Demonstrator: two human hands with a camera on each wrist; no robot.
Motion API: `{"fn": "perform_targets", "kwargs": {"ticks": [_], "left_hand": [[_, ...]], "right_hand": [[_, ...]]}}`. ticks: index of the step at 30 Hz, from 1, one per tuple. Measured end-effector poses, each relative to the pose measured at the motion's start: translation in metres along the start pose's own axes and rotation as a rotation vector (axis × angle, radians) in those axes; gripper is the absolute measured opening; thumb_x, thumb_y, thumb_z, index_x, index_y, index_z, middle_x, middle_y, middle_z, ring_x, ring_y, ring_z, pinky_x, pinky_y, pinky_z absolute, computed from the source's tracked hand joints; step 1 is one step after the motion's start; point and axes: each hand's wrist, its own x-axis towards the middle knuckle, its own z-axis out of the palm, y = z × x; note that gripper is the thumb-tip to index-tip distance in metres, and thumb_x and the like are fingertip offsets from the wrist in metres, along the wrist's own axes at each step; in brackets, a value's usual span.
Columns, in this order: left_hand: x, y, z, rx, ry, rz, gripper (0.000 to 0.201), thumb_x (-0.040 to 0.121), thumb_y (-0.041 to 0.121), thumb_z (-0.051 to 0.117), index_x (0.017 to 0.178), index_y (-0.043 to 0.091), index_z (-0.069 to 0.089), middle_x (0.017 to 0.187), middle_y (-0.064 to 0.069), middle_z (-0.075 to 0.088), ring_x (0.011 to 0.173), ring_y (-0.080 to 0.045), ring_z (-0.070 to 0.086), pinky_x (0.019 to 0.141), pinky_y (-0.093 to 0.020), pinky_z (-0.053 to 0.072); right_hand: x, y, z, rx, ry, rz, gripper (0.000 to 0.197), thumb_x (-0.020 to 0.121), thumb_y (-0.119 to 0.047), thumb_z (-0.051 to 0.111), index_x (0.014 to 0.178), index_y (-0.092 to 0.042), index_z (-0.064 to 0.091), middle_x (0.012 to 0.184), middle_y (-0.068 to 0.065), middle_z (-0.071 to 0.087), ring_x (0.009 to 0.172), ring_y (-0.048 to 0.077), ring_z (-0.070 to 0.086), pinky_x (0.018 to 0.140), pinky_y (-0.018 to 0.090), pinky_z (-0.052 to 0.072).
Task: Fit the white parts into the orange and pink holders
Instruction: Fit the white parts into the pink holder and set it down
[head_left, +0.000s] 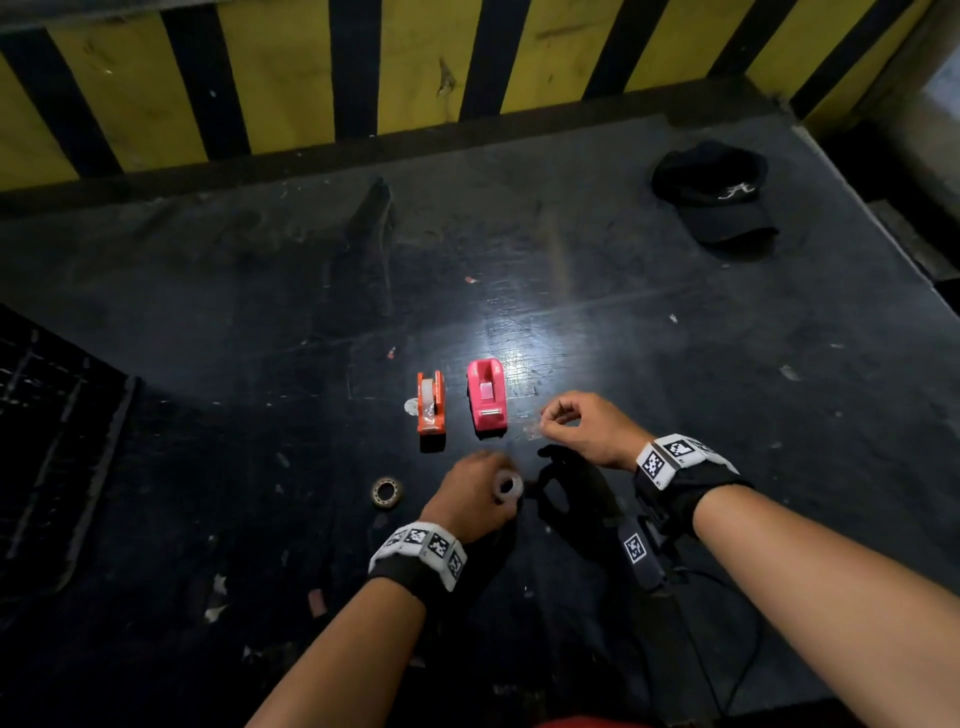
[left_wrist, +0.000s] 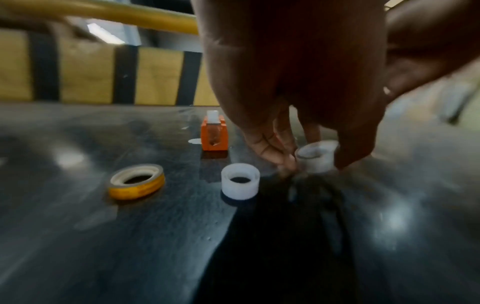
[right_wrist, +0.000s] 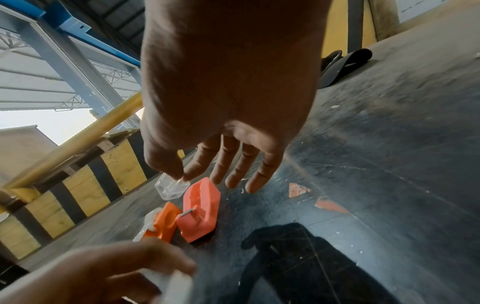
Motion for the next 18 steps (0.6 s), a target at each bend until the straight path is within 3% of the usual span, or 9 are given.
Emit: {"fn": "perform_targets", "kwargs": {"ticks": [2, 4, 7, 8, 10, 12, 14, 18], "left_hand": [[0.002, 0.001, -0.017, -0.276, 0.098, -0.079, 0.027, 0.087, 0.029, 0.072, 0.114, 0.027, 0.072, 0.106, 0.001, 0.076, 0.094, -0.017, 0.074, 0.087, -0.030, 0.061], [0.006, 0.002, -0.039, -0.508, 0.116, -0.127, 0.027, 0.091, 0.019, 0.069, 0.114, 0.032, 0.074, 0.103, 0.001, 0.078, 0.088, -0.014, 0.075, 0.080, -0.026, 0.061], [0.011, 0.006, -0.073, -0.793, 0.084, -0.202, 0.038, 0.092, -0.004, 0.063, 0.118, 0.021, 0.072, 0.093, -0.004, 0.075, 0.076, -0.010, 0.070, 0.069, -0.019, 0.058], [0.011, 0.006, -0.082, -0.852, 0.061, -0.216, 0.041, 0.090, -0.006, 0.065, 0.124, 0.016, 0.070, 0.097, -0.008, 0.075, 0.077, -0.010, 0.071, 0.071, -0.020, 0.059], [0.011, 0.002, -0.095, -0.852, 0.035, -0.196, 0.055, 0.077, 0.003, 0.076, 0.130, 0.019, 0.069, 0.116, -0.012, 0.076, 0.091, -0.015, 0.071, 0.079, -0.031, 0.057], [0.006, 0.001, -0.106, -0.797, 0.044, -0.158, 0.055, 0.072, 0.008, 0.079, 0.121, 0.031, 0.073, 0.124, -0.012, 0.076, 0.101, -0.017, 0.069, 0.088, -0.038, 0.055], [0.003, 0.000, -0.111, -0.816, 0.061, -0.146, 0.048, 0.077, 0.002, 0.078, 0.113, 0.034, 0.075, 0.122, -0.014, 0.077, 0.101, -0.017, 0.070, 0.095, -0.041, 0.054], [-0.002, 0.001, -0.114, -0.877, 0.055, -0.168, 0.038, 0.071, 0.017, 0.083, 0.104, 0.034, 0.081, 0.112, -0.018, 0.077, 0.097, -0.023, 0.067, 0.096, -0.050, 0.054]], "right_hand": [[0.003, 0.004, -0.003, 0.012, 0.027, 0.019, 0.012, 0.089, -0.016, 0.077, 0.092, -0.003, 0.077, 0.097, 0.005, 0.077, 0.085, 0.014, 0.069, 0.079, 0.022, 0.052], [0.007, 0.004, -0.004, 0.037, 0.044, 0.038, 0.013, 0.090, -0.015, 0.077, 0.093, -0.002, 0.077, 0.094, 0.007, 0.078, 0.083, 0.012, 0.067, 0.076, 0.021, 0.051], [0.011, -0.007, -0.002, 0.080, 0.022, 0.027, 0.009, 0.091, -0.013, 0.075, 0.092, -0.005, 0.076, 0.102, 0.011, 0.080, 0.085, 0.013, 0.068, 0.078, 0.019, 0.051], [0.012, -0.012, -0.001, 0.084, 0.016, 0.009, 0.007, 0.091, -0.014, 0.075, 0.091, -0.007, 0.076, 0.102, 0.009, 0.080, 0.085, 0.012, 0.068, 0.076, 0.015, 0.051], [0.015, -0.021, 0.001, 0.101, 0.012, -0.017, 0.006, 0.091, -0.016, 0.075, 0.085, -0.014, 0.075, 0.099, 0.007, 0.079, 0.084, 0.012, 0.068, 0.077, 0.014, 0.052], [0.019, -0.027, 0.003, 0.129, 0.007, -0.043, 0.010, 0.088, -0.022, 0.077, 0.078, -0.020, 0.072, 0.095, 0.006, 0.080, 0.084, 0.014, 0.069, 0.086, 0.029, 0.056], [0.021, -0.032, 0.005, 0.135, -0.002, -0.060, 0.013, 0.085, -0.028, 0.077, 0.075, -0.022, 0.072, 0.090, 0.002, 0.079, 0.081, 0.012, 0.069, 0.088, 0.039, 0.057], [0.021, -0.040, 0.008, 0.167, 0.004, -0.064, 0.016, 0.091, -0.016, 0.075, 0.077, -0.022, 0.072, 0.085, -0.006, 0.075, 0.078, 0.007, 0.067, 0.085, 0.030, 0.055]]}}
